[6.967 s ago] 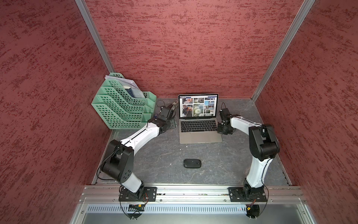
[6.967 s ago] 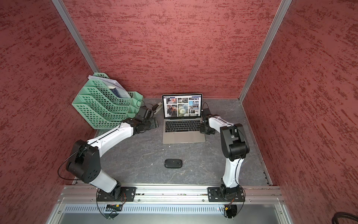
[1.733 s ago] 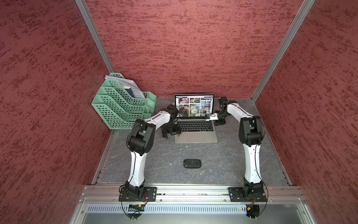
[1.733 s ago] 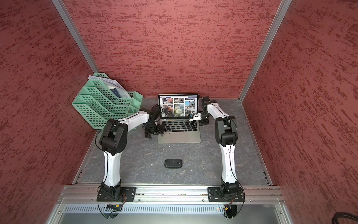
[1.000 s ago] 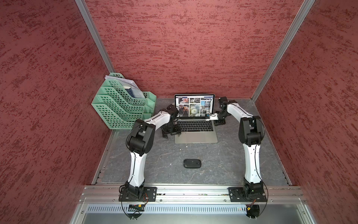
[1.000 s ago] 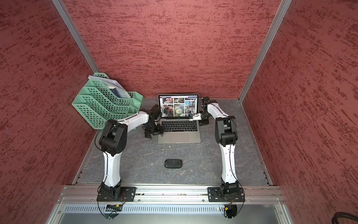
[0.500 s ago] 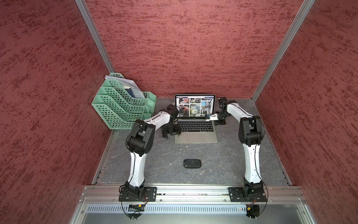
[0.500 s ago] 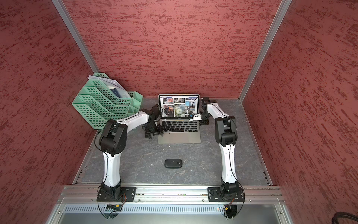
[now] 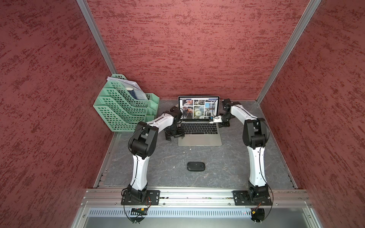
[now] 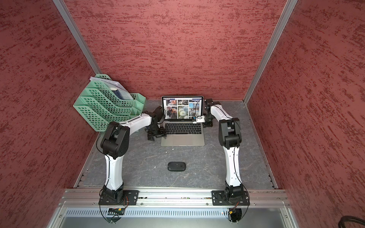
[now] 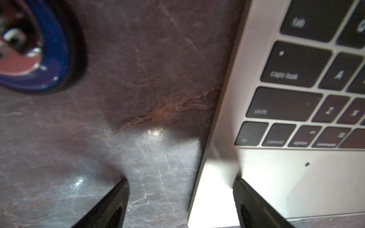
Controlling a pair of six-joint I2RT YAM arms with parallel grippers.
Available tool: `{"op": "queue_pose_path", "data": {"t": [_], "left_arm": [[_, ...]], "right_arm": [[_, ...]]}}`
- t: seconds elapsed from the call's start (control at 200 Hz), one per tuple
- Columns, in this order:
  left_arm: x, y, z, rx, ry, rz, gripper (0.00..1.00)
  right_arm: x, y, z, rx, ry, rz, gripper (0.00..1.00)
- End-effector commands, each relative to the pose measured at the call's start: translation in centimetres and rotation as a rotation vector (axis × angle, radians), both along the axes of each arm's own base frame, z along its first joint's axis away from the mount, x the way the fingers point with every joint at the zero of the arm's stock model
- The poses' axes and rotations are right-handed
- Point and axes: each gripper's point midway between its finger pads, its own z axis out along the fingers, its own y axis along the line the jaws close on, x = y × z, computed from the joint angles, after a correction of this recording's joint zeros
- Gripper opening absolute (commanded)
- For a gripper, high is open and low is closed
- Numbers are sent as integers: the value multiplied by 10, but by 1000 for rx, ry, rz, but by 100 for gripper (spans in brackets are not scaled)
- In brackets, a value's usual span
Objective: Remove the wireless mouse receiver from the laptop
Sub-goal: Take out the USB plug from the USB port.
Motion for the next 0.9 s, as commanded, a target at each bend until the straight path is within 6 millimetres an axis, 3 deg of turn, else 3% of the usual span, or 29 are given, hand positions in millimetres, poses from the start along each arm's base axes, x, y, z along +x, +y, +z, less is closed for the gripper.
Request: {"op": "queue_pose_path", "data": {"t": [0.0,0.561,0.761,0.897], "left_arm": [[-14,14,-71,76,75,-27,86],[-11,17,-71,78,70,-17,86],[-1,16,-58,70,12,-12,86],[20,12,-32,60,-80,-16,88]], "right_arm": [[-31,-30,-57,-165,157,5,0],[-29,-66,-37,-190,117,-74,0],[-20,-69,-7,-146,40,-133,0],[-12,-61,31,-90,-44,-193,0]]}}
